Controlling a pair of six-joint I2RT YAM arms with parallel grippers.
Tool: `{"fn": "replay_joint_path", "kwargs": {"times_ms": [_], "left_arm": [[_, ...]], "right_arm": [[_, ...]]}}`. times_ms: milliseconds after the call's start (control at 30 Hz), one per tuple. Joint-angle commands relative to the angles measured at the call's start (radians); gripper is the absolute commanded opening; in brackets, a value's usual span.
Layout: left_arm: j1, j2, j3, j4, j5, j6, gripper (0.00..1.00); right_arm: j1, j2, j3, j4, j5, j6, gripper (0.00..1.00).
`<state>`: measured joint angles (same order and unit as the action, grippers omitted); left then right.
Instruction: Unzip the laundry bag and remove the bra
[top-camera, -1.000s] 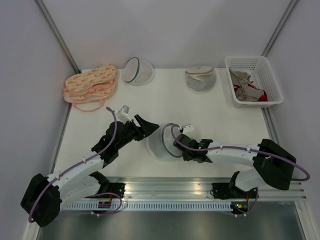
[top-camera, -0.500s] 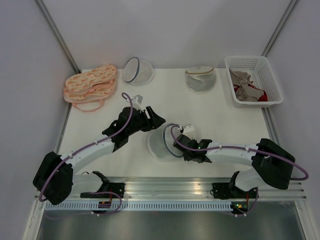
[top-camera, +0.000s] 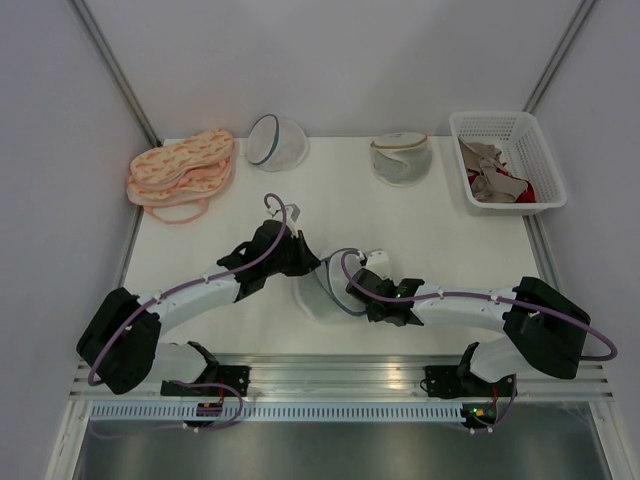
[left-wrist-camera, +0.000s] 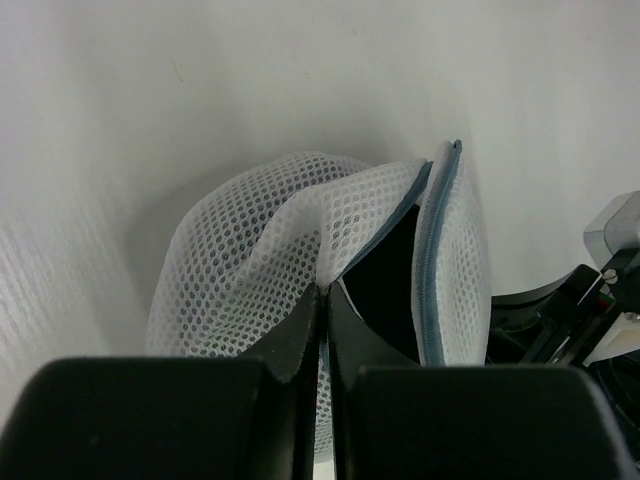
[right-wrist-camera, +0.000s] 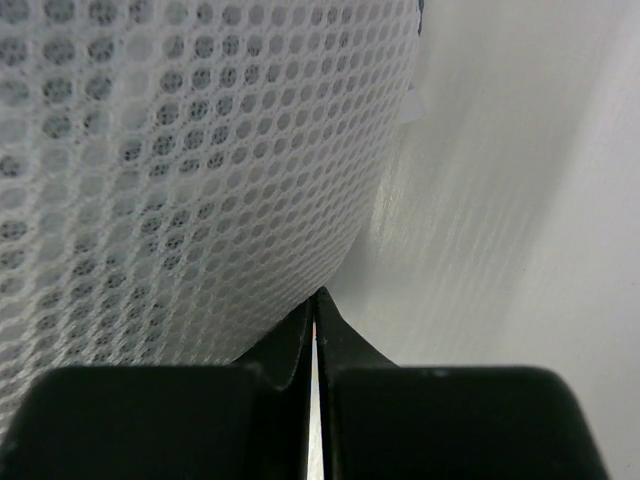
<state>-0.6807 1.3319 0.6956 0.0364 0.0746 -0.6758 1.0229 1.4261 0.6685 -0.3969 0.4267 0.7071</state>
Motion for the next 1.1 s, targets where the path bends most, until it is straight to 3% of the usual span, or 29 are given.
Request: {"fn": "replay_joint_path", "kwargs": {"times_ms": [0, 200, 233, 267, 300, 400, 500, 633, 867, 1067], "left_arm": [[-0.002, -0.049, -0.022, 0.000, -0.041, 0.022, 0.06], [-0.002, -0.054, -0.053, 0.013, -0.029, -0.002, 0.02], [-0.002, -0.054, -0.062, 0.035, -0.015, -0.011, 0.02], [-0.002, -0.056, -0.074, 0.054, -0.006, -0.028, 0.02], [-0.002, -0.057, -0.099, 0.069, -0.001, -0.039, 0.02], [-0.003, -0.059, -0.139, 0.137, 0.031, -0.085, 0.02], [-0.005, -0.069, -0.168, 0.175, 0.048, -0.106, 0.02], [-0.008, -0.069, -0.197, 0.233, 0.066, -0.142, 0.02], [-0.013, -0.079, -0.243, 0.330, 0.102, -0.223, 0.02], [-0.013, -0.125, -0.269, 0.321, 0.093, -0.232, 0.02]], "right_arm": [[-0.001, 0.000, 0.011, 0.004, 0.021, 0.003, 0.00], [0.000, 0.001, 0.013, -0.017, 0.037, 0.028, 0.02], [0.000, -0.009, 0.023, -0.019, 0.032, 0.019, 0.08], [-0.001, -0.025, 0.026, -0.013, 0.012, 0.005, 0.20], [0.006, -0.080, 0.031, -0.007, -0.020, -0.027, 0.41], [0.043, -0.195, 0.094, -0.028, -0.096, -0.099, 0.61], [0.060, -0.228, 0.188, -0.083, -0.141, -0.161, 0.72], [0.080, -0.175, 0.296, -0.193, -0.094, -0.179, 0.76], [0.106, 0.031, 0.456, -0.217, 0.000, -0.144, 0.79], [0.135, 0.168, 0.559, -0.405, 0.262, -0.006, 0.79]]}}
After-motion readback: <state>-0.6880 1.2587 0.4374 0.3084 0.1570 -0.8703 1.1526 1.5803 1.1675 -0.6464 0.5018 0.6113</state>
